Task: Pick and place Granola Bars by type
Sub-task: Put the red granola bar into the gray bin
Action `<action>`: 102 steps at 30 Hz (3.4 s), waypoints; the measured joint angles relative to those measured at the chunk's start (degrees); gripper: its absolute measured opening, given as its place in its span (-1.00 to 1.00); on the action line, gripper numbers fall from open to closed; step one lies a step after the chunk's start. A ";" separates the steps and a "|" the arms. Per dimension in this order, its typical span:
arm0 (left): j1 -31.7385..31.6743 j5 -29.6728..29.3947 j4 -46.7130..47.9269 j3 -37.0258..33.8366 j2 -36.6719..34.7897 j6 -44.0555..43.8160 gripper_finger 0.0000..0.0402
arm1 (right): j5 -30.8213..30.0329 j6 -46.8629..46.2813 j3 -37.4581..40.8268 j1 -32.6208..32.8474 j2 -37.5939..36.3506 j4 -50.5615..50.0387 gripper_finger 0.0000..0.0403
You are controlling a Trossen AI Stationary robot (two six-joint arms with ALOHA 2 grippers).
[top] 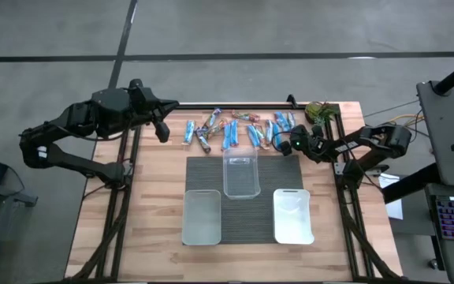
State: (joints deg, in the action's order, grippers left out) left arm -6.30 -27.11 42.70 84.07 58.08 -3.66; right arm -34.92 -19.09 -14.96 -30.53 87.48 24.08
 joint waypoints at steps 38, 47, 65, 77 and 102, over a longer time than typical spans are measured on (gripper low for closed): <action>0.02 0.00 -0.66 0.00 0.00 0.02 -1.00 | 8.56 1.11 -2.71 1.40 -26.86 -9.36 -0.89; 0.00 3.31 0.78 0.00 -0.54 0.00 -1.00 | 16.99 -0.64 -4.56 5.60 -32.43 -11.99 -0.89; 0.02 8.46 3.70 0.00 -4.91 -1.32 -1.00 | 27.03 4.78 -23.69 15.26 -31.50 -22.40 -0.89; 0.02 8.46 3.93 0.00 -7.91 -1.31 -1.00 | 27.69 5.68 -32.07 23.10 -31.34 -24.19 -0.89; 0.02 8.63 7.32 0.00 -8.52 -1.20 -1.00 | 39.31 6.08 -64.08 33.95 -13.11 -41.38 -0.89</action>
State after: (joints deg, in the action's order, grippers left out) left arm -6.28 -18.48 50.02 84.07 49.56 -4.86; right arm 4.40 -13.02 -79.04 3.43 74.37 -17.30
